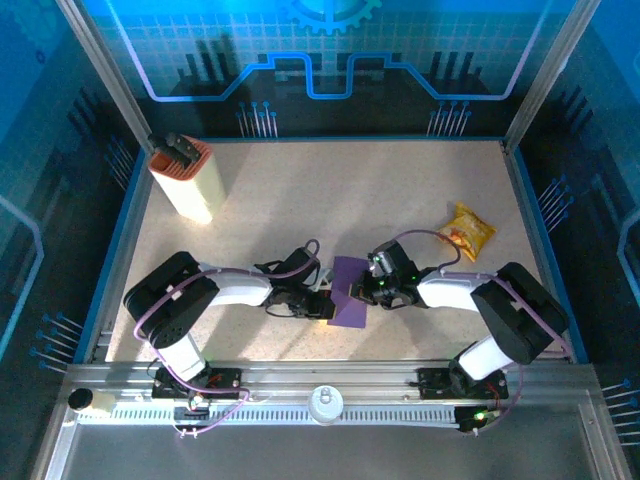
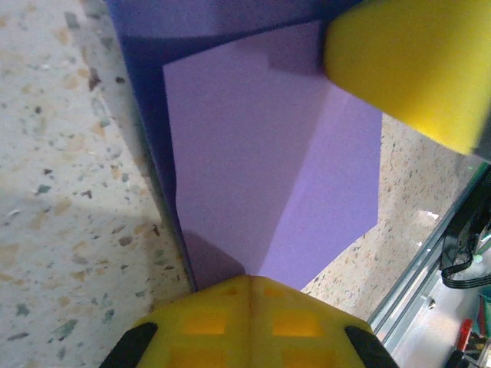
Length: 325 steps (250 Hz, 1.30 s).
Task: Fold a paper plane with a square sheet of paper (pick it up from the middle)
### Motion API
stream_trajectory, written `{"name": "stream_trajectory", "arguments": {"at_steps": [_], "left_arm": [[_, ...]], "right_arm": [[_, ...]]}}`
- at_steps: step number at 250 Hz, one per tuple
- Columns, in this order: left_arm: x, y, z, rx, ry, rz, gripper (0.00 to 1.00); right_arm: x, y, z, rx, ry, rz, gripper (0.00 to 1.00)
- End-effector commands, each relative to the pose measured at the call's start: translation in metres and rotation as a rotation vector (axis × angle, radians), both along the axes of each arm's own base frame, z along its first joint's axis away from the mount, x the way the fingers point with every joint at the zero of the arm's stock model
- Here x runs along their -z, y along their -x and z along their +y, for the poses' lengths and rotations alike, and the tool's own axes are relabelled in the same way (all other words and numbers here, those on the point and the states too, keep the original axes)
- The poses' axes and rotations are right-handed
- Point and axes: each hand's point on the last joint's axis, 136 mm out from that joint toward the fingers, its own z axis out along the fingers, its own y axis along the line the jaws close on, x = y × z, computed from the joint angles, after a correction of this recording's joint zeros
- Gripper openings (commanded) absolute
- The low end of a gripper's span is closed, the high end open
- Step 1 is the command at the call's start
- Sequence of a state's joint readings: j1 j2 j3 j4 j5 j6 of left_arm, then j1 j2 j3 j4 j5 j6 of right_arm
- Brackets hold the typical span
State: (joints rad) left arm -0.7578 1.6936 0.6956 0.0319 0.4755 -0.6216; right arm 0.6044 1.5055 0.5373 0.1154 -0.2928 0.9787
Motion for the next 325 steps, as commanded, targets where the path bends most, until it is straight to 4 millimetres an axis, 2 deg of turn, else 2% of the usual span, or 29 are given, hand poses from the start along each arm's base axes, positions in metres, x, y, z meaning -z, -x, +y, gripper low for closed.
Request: {"name": "stream_trajectory", "arguments": {"at_steps": [1,19,47,82,114,176,215,260,290,309,325], "left_arm": [[0.032,0.023,0.024,-0.048,-0.125,0.083,0.00],[0.033,0.023,0.025,-0.071,-0.124,0.087,0.00],[0.033,0.021,0.025,-0.086,-0.127,0.086,0.00],[0.030,0.019,0.024,-0.084,-0.126,0.074,0.00],[0.030,0.020,0.025,-0.072,-0.133,0.078,0.00],[0.026,0.022,0.022,-0.070,-0.114,0.083,0.00],[0.021,0.020,0.018,-0.075,-0.100,0.076,0.00],[-0.002,0.011,0.007,-0.096,-0.045,0.035,0.00],[-0.031,-0.003,0.001,-0.118,-0.012,-0.036,0.00],[-0.048,-0.013,-0.002,-0.129,0.004,-0.092,0.06],[-0.055,-0.021,-0.003,-0.123,0.001,-0.113,0.07]], "right_arm": [[-0.019,0.003,0.012,-0.038,-0.014,-0.060,0.08],[-0.022,0.009,0.020,-0.053,-0.005,-0.066,0.08],[-0.008,0.020,0.023,-0.032,0.000,-0.035,0.06],[0.018,0.024,0.001,0.035,0.044,0.025,0.03],[0.023,0.014,-0.016,0.080,0.027,0.041,0.03],[0.015,-0.016,-0.052,0.181,0.008,0.033,0.03],[0.008,-0.023,-0.059,0.204,-0.002,0.025,0.02],[-0.017,-0.018,-0.059,0.193,-0.008,-0.047,0.05],[-0.031,-0.004,-0.058,0.154,0.047,-0.073,0.11],[-0.037,0.006,-0.054,0.127,0.069,-0.078,0.15],[-0.038,0.014,-0.051,0.121,0.077,-0.070,0.20]]}}
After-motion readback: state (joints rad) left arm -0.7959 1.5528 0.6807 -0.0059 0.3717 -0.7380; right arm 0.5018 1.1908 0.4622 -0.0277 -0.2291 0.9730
